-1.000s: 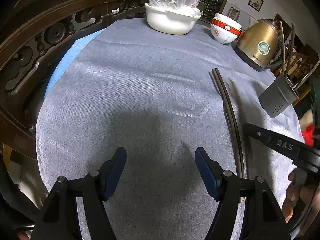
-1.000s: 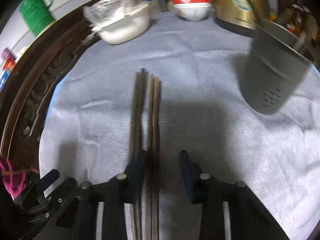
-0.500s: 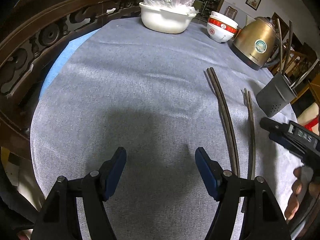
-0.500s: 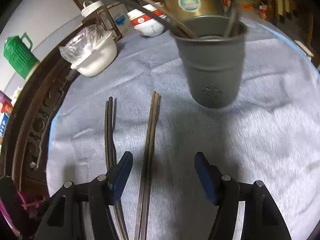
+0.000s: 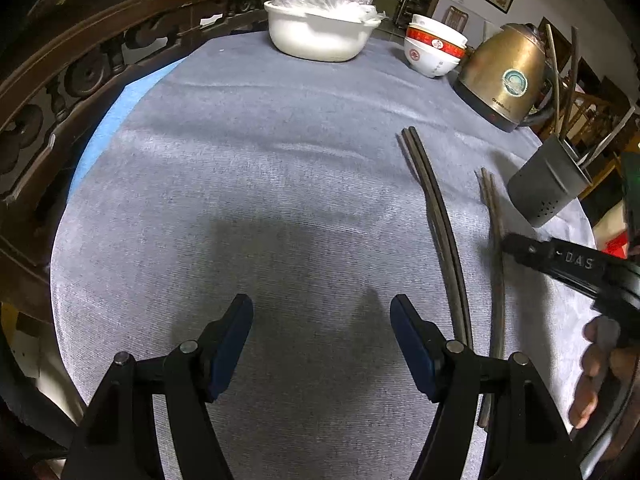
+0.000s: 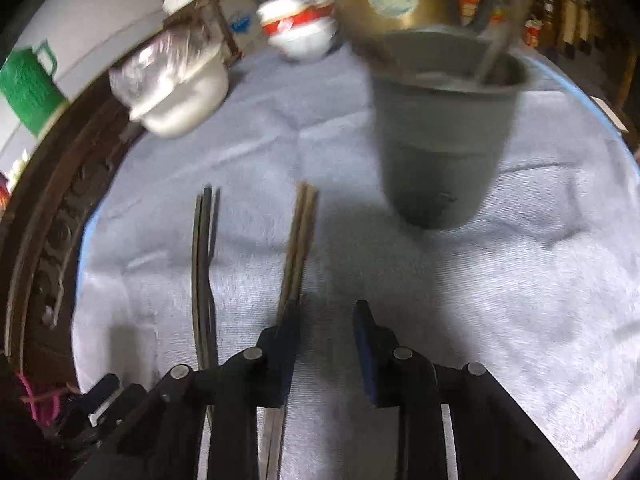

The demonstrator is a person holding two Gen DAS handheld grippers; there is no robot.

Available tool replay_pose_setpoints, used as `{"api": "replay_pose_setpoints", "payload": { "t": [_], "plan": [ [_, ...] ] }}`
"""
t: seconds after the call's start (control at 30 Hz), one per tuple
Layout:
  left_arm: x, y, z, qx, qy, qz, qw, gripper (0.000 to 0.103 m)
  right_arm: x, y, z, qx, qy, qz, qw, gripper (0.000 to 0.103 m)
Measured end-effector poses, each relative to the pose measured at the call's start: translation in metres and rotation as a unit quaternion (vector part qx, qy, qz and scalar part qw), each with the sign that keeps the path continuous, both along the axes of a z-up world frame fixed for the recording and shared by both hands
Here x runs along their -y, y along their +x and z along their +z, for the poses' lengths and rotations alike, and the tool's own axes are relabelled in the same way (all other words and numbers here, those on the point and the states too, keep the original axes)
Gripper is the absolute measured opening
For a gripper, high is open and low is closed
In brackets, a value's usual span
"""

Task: Organize utensils
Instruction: 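Lower both open tools toward the dark chopsticks lying on the cloth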

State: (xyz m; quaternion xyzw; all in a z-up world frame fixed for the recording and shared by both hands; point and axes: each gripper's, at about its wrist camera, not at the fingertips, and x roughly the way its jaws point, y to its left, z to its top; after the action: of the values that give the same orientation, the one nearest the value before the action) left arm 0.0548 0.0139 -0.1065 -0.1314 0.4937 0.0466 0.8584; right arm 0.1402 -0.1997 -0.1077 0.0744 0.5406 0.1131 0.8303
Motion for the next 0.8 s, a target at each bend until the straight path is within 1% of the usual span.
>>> {"api": "replay_pose_setpoints", "payload": {
  "t": [0.07, 0.13, 0.17, 0.23, 0.3, 0.37, 0.4, 0.43, 0.47, 0.5, 0.53, 0.57, 0.63, 0.7, 0.8],
  "plan": [
    [-0.001, 0.000, 0.001, 0.002, 0.000, 0.003, 1.0000, 0.072, 0.001, 0.001, 0.001, -0.011, -0.032, -0.001, 0.999, 0.029],
    [-0.003, 0.000, 0.002, 0.003, -0.004, 0.007, 1.0000, 0.072, 0.012, -0.004, 0.002, -0.006, -0.022, -0.009, 1.000, 0.028],
    [-0.003, 0.001, 0.002, 0.003, -0.006, 0.007, 1.0000, 0.072, 0.019, -0.006, 0.003, -0.008, -0.001, -0.015, 1.000, 0.032],
    [-0.001, 0.002, 0.000, 0.002, -0.006, 0.005, 1.0000, 0.072, 0.023, -0.007, 0.006, -0.005, 0.020, -0.024, 1.000, 0.032],
    [0.002, 0.003, -0.001, 0.000, -0.006, -0.001, 1.0000, 0.072, 0.017, -0.004, 0.011, 0.001, 0.026, -0.014, 1.000, 0.032],
    [0.003, 0.003, 0.000, 0.001, -0.003, -0.004, 1.0000, 0.072, 0.003, 0.004, 0.011, -0.003, 0.022, 0.001, 1.000, 0.032],
    [0.003, 0.003, 0.000, 0.001, -0.002, -0.004, 1.0000, 0.072, -0.002, 0.006, 0.005, -0.017, 0.005, 0.011, 1.000, 0.032],
    [0.002, 0.003, 0.000, 0.000, -0.002, -0.002, 1.0000, 0.072, -0.006, 0.004, 0.005, -0.005, -0.001, 0.011, 1.000, 0.031],
    [0.001, 0.003, 0.000, 0.000, -0.003, 0.000, 1.0000, 0.072, -0.008, 0.004, -0.001, -0.017, -0.032, 0.015, 0.999, 0.032],
    [-0.001, 0.004, 0.001, 0.002, -0.004, 0.002, 1.0000, 0.072, -0.009, 0.004, -0.001, -0.011, -0.042, 0.022, 0.999, 0.029],
    [-0.002, 0.003, 0.001, 0.002, -0.005, 0.005, 1.0000, 0.072, -0.006, 0.002, -0.002, -0.010, -0.057, 0.020, 0.998, 0.029],
    [-0.003, 0.004, 0.001, 0.002, -0.005, 0.005, 1.0000, 0.072, 0.000, 0.000, -0.001, -0.008, -0.061, 0.013, 0.998, 0.029],
    [-0.004, 0.005, -0.001, 0.001, -0.006, 0.005, 1.0000, 0.072, 0.017, -0.002, 0.000, -0.012, -0.011, -0.007, 1.000, 0.033],
    [-0.001, 0.010, -0.003, -0.003, -0.010, -0.001, 0.9999, 0.072, 0.022, -0.002, 0.000, -0.013, -0.008, -0.015, 1.000, 0.033],
    [0.006, 0.015, -0.001, -0.004, -0.005, -0.016, 0.9999, 0.072, 0.023, 0.002, 0.001, -0.014, -0.007, -0.004, 1.000, 0.033]
  ]
}}
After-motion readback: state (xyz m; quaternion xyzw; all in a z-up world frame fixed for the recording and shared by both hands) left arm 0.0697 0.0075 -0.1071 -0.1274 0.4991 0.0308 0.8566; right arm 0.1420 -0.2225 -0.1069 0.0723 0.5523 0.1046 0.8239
